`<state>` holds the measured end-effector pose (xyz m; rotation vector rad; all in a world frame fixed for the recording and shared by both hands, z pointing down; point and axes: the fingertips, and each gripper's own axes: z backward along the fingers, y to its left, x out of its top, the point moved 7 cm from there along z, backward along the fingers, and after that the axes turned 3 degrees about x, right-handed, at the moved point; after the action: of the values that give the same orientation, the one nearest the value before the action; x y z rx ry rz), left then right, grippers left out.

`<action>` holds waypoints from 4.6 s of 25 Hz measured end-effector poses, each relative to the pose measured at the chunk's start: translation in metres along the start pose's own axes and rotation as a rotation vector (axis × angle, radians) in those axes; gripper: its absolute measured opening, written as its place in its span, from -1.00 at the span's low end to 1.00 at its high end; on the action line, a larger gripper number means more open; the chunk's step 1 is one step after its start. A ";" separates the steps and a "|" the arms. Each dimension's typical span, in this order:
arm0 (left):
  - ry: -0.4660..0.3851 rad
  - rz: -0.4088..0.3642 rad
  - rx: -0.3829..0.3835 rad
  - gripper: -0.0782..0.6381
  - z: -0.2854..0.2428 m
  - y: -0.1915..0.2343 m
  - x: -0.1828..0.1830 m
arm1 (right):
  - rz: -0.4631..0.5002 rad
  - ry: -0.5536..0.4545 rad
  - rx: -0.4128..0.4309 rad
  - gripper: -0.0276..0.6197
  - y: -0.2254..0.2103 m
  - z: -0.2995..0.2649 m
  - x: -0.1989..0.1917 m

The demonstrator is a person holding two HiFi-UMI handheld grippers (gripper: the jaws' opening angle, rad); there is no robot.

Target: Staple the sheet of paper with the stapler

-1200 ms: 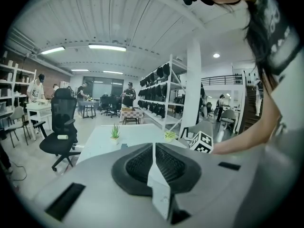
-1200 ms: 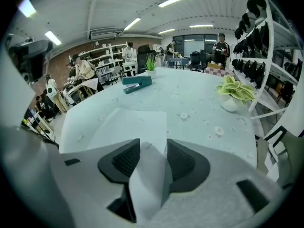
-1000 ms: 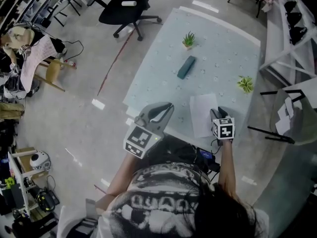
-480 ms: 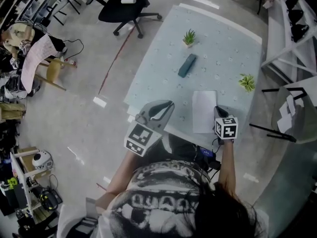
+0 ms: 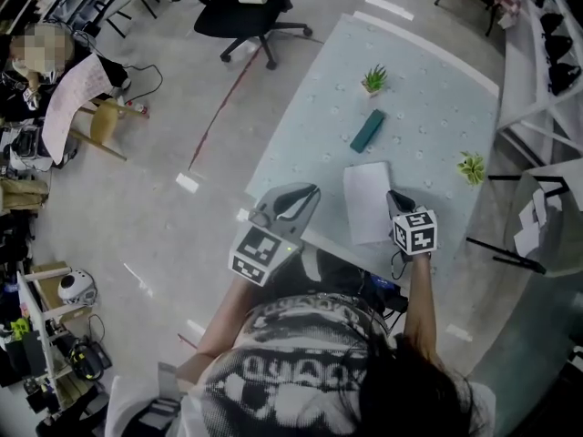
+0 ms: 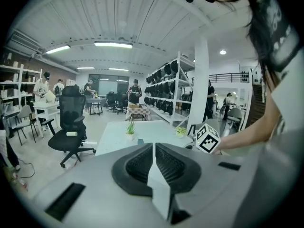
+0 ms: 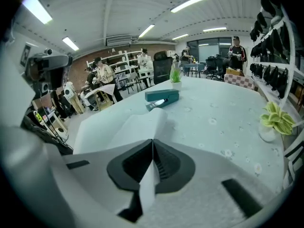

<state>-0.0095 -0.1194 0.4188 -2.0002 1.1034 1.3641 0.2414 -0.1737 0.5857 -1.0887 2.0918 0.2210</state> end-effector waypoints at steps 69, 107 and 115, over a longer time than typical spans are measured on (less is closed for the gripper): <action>-0.027 0.062 -0.184 -0.74 0.012 0.180 -0.027 | 0.035 0.149 -0.169 -0.74 0.019 -0.076 0.131; 0.029 0.035 -0.373 -0.74 -0.055 0.145 -0.036 | 0.161 0.682 0.095 -0.90 0.007 -0.142 0.174; 0.003 -0.002 -0.397 -0.74 -0.072 0.138 -0.017 | 0.123 0.649 0.076 -0.90 0.004 -0.142 0.172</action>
<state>-0.0874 -0.2449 0.4701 -2.2721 0.8807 1.6849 0.1006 -0.3455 0.5655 -1.0787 2.7158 -0.1816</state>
